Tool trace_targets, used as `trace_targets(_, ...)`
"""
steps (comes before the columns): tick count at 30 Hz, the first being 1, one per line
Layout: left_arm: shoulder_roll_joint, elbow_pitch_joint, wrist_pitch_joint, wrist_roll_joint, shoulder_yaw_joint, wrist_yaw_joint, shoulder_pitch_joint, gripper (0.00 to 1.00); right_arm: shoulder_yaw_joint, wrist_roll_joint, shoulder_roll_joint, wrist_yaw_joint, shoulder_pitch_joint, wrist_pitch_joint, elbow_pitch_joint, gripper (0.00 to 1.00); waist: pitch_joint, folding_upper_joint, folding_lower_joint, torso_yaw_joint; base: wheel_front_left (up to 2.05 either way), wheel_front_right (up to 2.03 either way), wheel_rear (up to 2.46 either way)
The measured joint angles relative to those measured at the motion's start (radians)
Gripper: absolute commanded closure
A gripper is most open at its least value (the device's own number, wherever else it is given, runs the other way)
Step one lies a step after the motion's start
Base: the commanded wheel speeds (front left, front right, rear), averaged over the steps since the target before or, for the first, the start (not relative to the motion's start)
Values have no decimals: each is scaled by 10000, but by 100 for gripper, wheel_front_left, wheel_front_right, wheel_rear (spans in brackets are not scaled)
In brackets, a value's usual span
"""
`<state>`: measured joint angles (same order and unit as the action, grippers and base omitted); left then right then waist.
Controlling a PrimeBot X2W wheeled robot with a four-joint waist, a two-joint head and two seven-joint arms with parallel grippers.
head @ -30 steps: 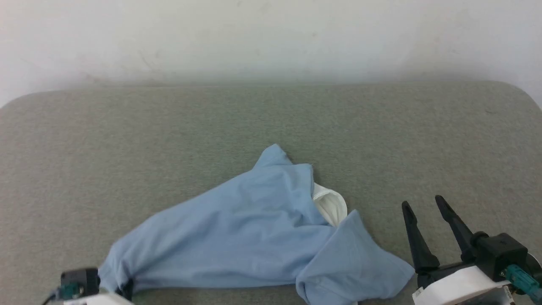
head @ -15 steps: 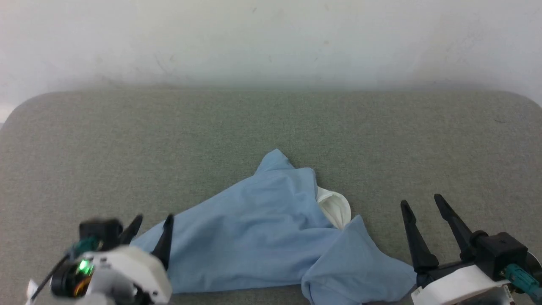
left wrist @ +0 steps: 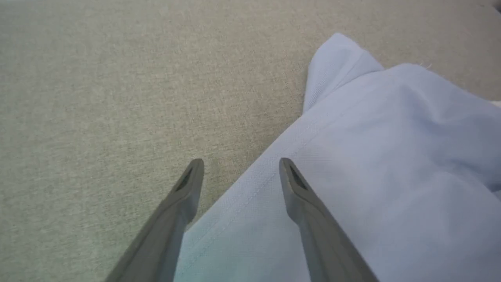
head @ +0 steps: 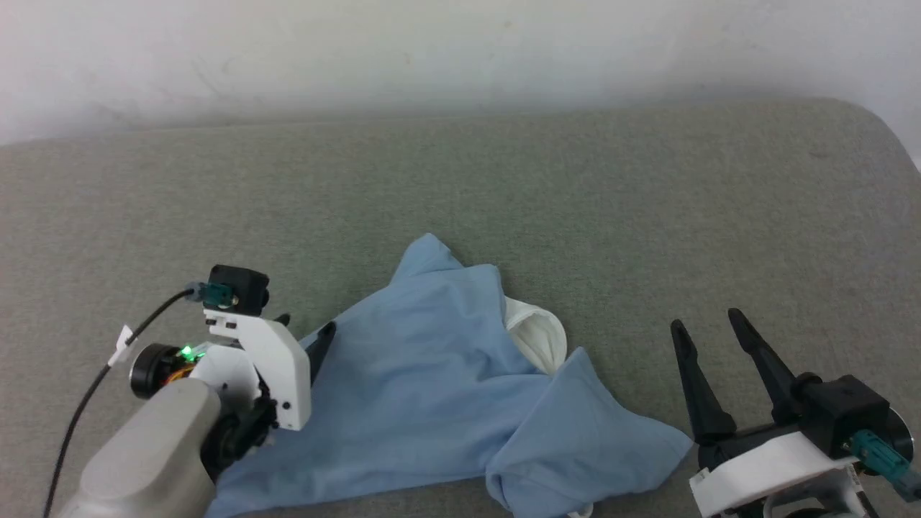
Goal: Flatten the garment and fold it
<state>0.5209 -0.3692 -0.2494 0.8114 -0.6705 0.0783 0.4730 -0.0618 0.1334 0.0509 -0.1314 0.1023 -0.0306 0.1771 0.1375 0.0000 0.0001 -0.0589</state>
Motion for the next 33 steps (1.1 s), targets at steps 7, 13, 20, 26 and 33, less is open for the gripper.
trace_targets(7, -105, -1776, -1206, 470, -291, -1016, 746, 0, 19, 65, 0, 0, -119, -144, -190, 0, 363, 0, -1, -346, 0, 0, 0)
trace_targets(13, -176, -2167, -2021, 744, -587, -1569, 1210, 76, 56, 94, 2, 0, -154, -174, -337, 0, 382, 0, -1, -308, 0, 0, 0)
trace_targets(20, -424, -2171, -2445, 966, -1026, -1835, 1223, 100, -35, 130, 0, 0, -171, -215, -437, 0, 110, 0, -1, -29, 0, 0, 0)
trace_targets(26, -414, -1795, -535, 211, -980, -1680, 1163, 100, 75, 150, -2, 0, -172, -224, -512, 0, -200, 0, 0, 147, 0, 0, 0)
trace_targets(33, -272, 1212, 332, -571, -1174, -1099, 900, 100, 280, 173, 2, 0, 86, -138, -512, 0, -696, 0, -1, 372, 0, 0, 0)
